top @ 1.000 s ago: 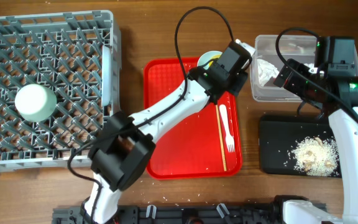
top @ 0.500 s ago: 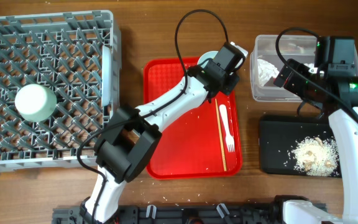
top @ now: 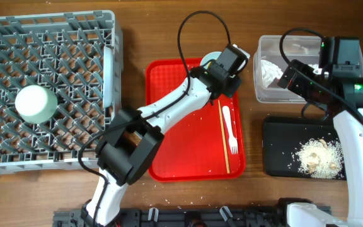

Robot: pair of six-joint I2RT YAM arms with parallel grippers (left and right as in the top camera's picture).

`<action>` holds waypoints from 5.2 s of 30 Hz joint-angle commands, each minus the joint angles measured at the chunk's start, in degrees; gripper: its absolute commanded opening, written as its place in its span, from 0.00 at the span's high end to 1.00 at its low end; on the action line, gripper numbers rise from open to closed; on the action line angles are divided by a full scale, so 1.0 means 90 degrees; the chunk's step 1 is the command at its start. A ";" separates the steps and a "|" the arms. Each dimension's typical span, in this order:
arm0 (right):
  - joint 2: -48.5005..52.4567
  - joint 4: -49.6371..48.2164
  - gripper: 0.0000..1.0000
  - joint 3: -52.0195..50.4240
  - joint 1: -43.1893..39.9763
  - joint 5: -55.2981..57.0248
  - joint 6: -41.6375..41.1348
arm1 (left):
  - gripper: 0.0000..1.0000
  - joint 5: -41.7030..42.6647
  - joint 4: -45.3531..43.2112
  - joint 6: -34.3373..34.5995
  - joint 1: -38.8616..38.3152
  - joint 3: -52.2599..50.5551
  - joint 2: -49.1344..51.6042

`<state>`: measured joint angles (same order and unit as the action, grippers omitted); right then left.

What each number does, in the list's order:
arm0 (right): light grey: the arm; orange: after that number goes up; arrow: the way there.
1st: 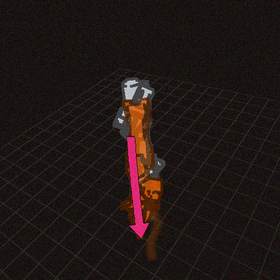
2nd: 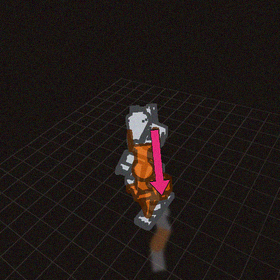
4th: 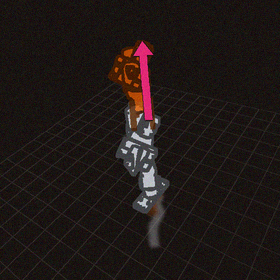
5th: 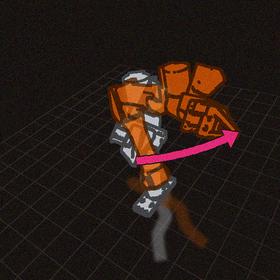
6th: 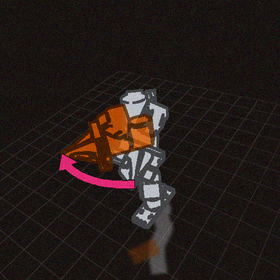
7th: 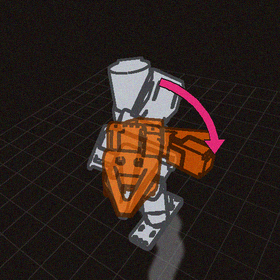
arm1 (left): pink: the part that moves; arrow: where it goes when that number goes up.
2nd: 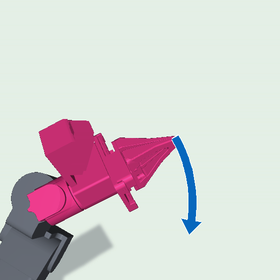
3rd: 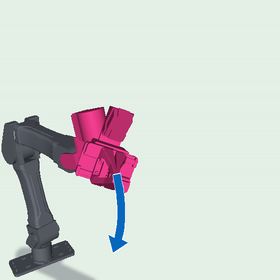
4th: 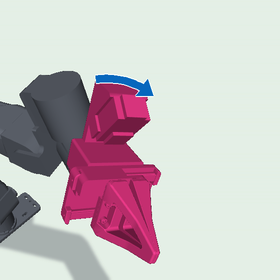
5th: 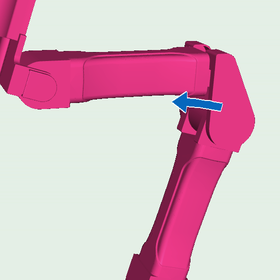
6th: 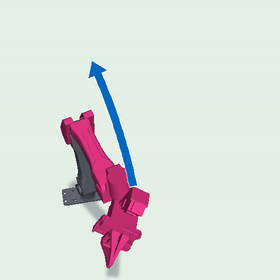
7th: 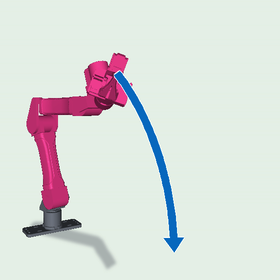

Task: Sort waste into correct bins and load items into the dishwasher rack
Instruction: 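Grasp the yellow cup from the blue bowl with the left gripper, then carry the yellow cup over the rack with the left gripper, then lower the yellow cup into the rack and open the left gripper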

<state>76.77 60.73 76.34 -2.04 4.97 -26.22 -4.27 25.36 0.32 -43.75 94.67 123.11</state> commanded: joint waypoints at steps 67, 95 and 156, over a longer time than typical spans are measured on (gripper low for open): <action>-0.0066 -0.0012 0.00 0.0078 -0.0024 0.0015 0.0080 | 0.96 0.8473 -0.0440 0.3169 0.8417 0.0007 0.0709; -0.0066 -0.0012 0.00 0.0078 -0.0024 0.0015 0.0080 | 0.65 0.6632 0.1333 0.2489 0.9192 0.0007 -0.0486; -0.0066 -0.0012 0.00 0.0078 -0.0024 0.0015 0.0083 | 0.96 -0.0032 0.1928 0.0471 0.7242 0.0007 -0.1120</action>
<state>76.77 60.73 76.34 -2.04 4.97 -26.22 -1.02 41.87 2.70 18.63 95.11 112.95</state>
